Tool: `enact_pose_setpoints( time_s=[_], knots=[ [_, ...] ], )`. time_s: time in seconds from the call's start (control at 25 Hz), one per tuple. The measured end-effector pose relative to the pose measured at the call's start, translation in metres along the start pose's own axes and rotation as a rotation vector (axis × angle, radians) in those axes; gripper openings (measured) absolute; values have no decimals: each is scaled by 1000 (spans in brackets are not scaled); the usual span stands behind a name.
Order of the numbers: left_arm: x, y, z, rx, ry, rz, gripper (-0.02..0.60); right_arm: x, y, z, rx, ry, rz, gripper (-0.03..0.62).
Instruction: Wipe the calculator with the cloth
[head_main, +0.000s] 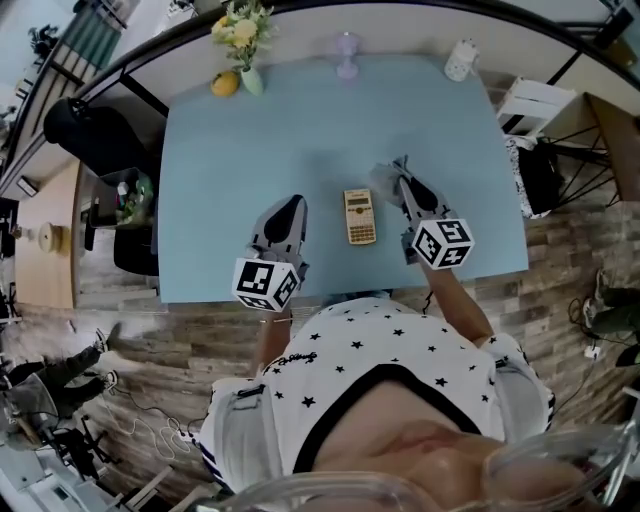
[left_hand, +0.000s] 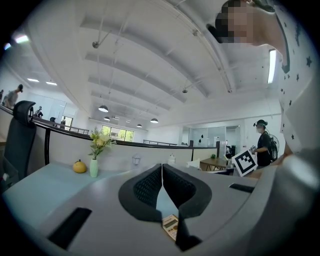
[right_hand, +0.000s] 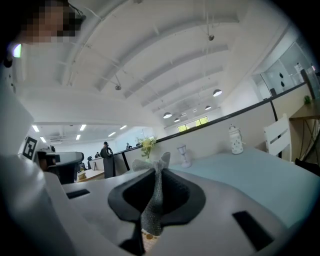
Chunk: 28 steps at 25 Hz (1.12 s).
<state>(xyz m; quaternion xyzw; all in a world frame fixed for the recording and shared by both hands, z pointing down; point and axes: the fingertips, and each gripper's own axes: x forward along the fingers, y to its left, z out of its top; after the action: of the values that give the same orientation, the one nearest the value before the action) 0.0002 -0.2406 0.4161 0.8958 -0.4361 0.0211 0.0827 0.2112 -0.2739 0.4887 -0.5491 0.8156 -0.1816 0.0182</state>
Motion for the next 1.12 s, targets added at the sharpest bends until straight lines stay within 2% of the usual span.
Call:
enact_pose_setpoints(
  time_s=[0.28, 0.56, 1.12],
  knots=[
    [7, 0, 1, -2, 2, -10, 31, -1, 21, 36, 1, -84, 65, 34],
    [9, 3, 3, 3, -3, -5, 31, -1, 23, 40, -22, -94, 72, 29],
    [15, 3, 2, -1, 1, -23, 31, -7, 27, 48, 31, -122, 73, 29]
  ],
)
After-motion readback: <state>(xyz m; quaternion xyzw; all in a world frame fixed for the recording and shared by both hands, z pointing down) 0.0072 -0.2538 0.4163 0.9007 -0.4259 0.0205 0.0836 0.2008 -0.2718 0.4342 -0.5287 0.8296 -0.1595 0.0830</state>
